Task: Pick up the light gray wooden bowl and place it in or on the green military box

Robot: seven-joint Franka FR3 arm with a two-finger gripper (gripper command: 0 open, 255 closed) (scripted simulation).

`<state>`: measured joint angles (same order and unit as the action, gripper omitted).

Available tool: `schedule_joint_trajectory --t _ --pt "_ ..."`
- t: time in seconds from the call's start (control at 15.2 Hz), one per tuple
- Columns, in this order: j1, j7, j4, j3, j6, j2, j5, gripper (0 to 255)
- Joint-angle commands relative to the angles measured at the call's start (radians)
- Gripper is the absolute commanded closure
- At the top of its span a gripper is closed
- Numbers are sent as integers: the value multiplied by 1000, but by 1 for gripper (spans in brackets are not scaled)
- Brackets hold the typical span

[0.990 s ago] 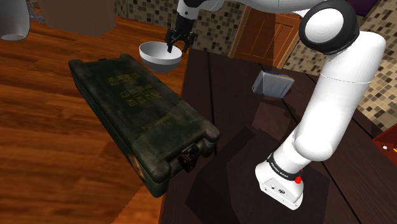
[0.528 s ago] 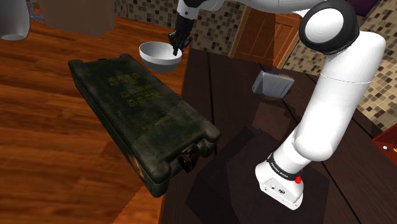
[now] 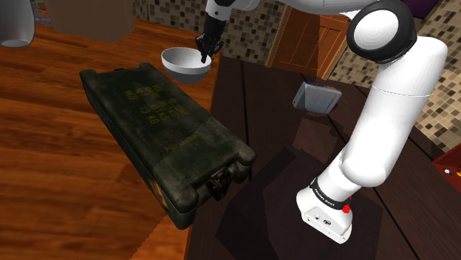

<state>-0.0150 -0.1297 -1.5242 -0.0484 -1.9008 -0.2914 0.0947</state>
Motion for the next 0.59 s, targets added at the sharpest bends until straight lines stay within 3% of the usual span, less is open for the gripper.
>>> schedule_joint_trajectory --t 0.0,0.53 --pt "0 -2 19 0 22 3 -1 255" --pt "0 -13 137 0 133 -4 -4 255"
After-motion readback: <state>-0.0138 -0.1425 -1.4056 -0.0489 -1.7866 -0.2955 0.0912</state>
